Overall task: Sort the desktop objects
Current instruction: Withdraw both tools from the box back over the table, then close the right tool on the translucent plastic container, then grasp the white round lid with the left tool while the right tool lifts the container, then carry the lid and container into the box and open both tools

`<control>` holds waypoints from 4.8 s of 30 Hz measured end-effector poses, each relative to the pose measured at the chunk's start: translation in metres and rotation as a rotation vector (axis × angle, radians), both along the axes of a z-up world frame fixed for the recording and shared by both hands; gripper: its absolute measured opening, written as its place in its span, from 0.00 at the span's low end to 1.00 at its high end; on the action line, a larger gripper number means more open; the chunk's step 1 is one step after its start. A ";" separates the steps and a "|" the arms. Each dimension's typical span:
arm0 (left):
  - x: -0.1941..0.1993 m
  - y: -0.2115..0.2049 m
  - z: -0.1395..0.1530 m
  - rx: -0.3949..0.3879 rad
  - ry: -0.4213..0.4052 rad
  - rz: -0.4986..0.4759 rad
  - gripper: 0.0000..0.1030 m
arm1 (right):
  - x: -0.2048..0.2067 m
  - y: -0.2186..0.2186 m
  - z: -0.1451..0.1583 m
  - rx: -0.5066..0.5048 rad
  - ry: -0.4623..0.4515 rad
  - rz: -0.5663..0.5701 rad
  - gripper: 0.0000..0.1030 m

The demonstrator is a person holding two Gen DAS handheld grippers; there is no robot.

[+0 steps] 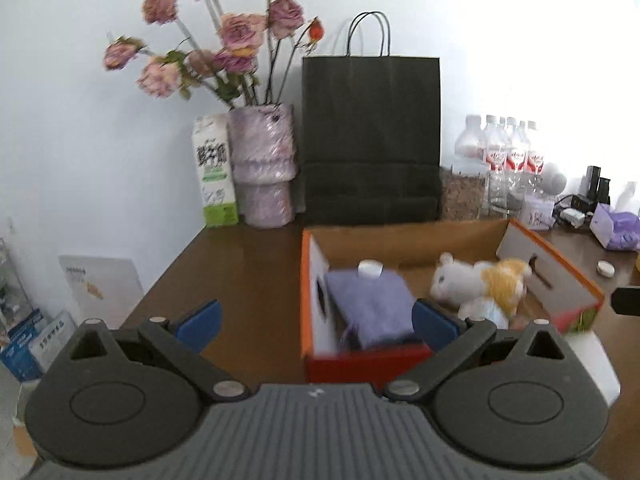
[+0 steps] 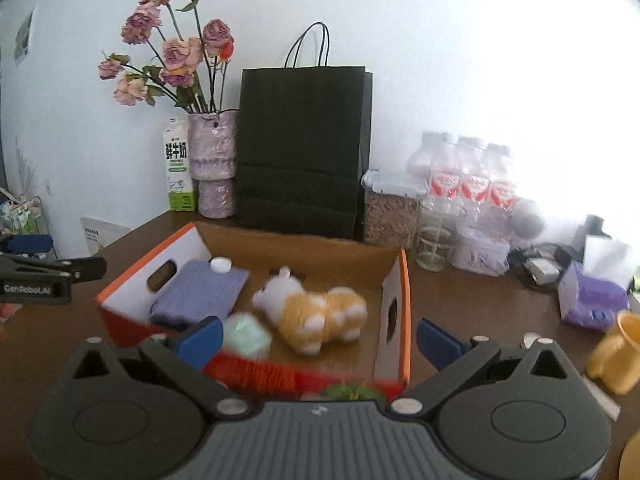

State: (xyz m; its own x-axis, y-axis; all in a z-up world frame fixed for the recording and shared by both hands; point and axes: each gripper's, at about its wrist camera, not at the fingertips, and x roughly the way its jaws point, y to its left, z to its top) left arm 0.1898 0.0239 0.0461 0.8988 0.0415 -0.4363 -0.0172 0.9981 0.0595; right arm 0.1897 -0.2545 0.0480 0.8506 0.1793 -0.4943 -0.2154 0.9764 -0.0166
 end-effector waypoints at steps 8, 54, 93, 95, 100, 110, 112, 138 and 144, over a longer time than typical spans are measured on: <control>-0.043 0.020 -0.032 -0.065 0.048 0.041 1.00 | -0.053 -0.005 -0.043 0.042 0.047 -0.069 1.00; -0.034 -0.061 -0.067 0.107 0.114 -0.162 0.82 | -0.005 0.017 -0.100 -0.007 0.139 -0.166 0.63; -0.030 -0.066 -0.061 0.028 0.137 -0.161 0.10 | -0.036 0.000 -0.093 0.025 0.097 -0.126 0.61; -0.031 -0.065 -0.058 0.023 0.130 -0.160 0.10 | -0.038 -0.002 -0.090 0.037 0.094 -0.123 0.61; -0.035 -0.062 -0.050 0.013 0.110 -0.160 0.10 | -0.045 -0.002 -0.082 0.050 0.062 -0.117 0.61; -0.031 -0.058 -0.022 0.011 0.031 -0.148 0.10 | -0.049 0.004 -0.045 0.052 -0.043 -0.075 0.61; -0.025 -0.059 -0.012 0.013 0.003 -0.147 0.10 | -0.043 0.007 -0.036 0.052 -0.066 -0.064 0.61; 0.163 -0.060 -0.014 -0.029 0.181 -0.051 0.10 | 0.151 0.037 -0.035 0.018 -0.005 -0.083 0.61; 0.194 -0.059 -0.026 -0.031 0.285 -0.040 0.10 | 0.192 0.036 -0.044 -0.006 0.092 -0.086 0.61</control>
